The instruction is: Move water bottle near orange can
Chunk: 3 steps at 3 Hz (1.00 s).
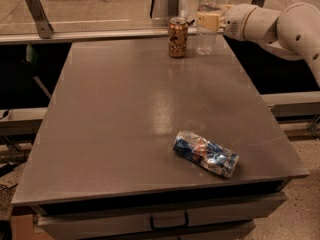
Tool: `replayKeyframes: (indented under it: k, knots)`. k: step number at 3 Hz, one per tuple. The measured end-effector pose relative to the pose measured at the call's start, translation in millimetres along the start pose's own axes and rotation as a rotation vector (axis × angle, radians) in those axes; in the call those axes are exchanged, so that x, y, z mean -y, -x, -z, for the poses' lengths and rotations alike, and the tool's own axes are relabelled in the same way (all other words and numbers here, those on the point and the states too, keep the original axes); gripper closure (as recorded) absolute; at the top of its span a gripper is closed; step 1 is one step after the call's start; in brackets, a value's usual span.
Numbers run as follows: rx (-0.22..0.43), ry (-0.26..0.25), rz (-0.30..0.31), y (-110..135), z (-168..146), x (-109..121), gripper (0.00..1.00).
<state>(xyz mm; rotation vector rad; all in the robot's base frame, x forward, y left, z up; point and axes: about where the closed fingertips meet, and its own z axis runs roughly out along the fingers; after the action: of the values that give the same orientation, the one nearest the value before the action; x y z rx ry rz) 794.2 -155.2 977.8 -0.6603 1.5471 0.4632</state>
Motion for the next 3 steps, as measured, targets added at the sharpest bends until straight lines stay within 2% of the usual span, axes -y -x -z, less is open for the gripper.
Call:
replayKeyframes:
  k: [3]
  knots:
    - [-0.002, 0.043, 0.013, -29, -15, 6, 0.05]
